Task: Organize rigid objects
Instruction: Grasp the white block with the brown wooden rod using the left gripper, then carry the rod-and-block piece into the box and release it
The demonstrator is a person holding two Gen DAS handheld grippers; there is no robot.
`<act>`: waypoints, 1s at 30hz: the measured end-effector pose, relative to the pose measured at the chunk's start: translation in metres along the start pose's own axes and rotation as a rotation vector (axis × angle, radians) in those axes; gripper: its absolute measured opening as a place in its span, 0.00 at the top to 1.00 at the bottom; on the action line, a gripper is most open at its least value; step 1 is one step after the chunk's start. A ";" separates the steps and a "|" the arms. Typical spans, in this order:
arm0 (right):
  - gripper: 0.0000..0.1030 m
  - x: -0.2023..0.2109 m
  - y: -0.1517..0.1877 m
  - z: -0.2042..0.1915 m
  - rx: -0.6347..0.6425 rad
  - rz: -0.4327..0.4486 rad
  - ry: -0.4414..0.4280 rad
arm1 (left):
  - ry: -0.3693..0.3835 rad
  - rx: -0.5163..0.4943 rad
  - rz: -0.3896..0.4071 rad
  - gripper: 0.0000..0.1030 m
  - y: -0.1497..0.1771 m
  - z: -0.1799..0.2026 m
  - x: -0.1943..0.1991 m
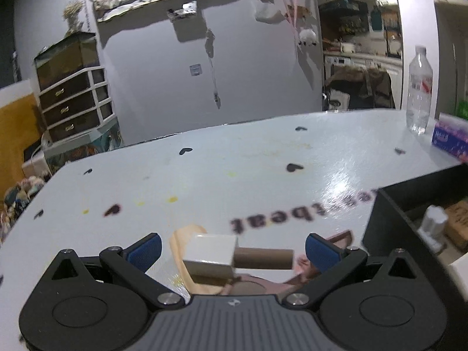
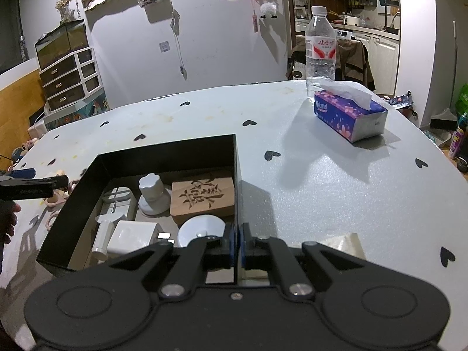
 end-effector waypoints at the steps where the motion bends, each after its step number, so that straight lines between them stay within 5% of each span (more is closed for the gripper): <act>1: 0.96 0.000 0.000 0.000 0.000 0.000 0.000 | 0.006 -0.012 -0.007 0.00 0.000 -0.001 -0.003; 6: 0.96 -0.001 0.000 0.000 0.000 -0.002 0.002 | 0.051 -0.046 -0.045 0.03 -0.001 -0.006 -0.013; 9: 0.96 -0.001 0.000 -0.001 -0.001 -0.003 0.002 | 0.098 -0.017 -0.080 0.16 0.001 -0.012 -0.020; 18: 0.96 -0.001 0.000 -0.001 0.000 -0.003 0.002 | 0.077 0.019 -0.078 0.17 0.003 -0.012 -0.013; 24: 0.96 -0.001 0.000 -0.001 0.000 -0.003 0.002 | 0.096 0.096 -0.020 0.17 -0.005 -0.012 0.017; 30: 0.96 -0.001 -0.001 -0.001 -0.001 -0.003 0.003 | 0.227 0.176 0.024 0.17 -0.021 0.010 0.058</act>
Point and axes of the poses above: each gripper's, at about its wrist camera, not at the fingertips, and x roughly against the way its jaws point, z to its right, y to its underside, the point moved 1 cm from there along -x, roughly the way its jaws point, and after that the axes turned 3 degrees about y, right-handed, at the moved point
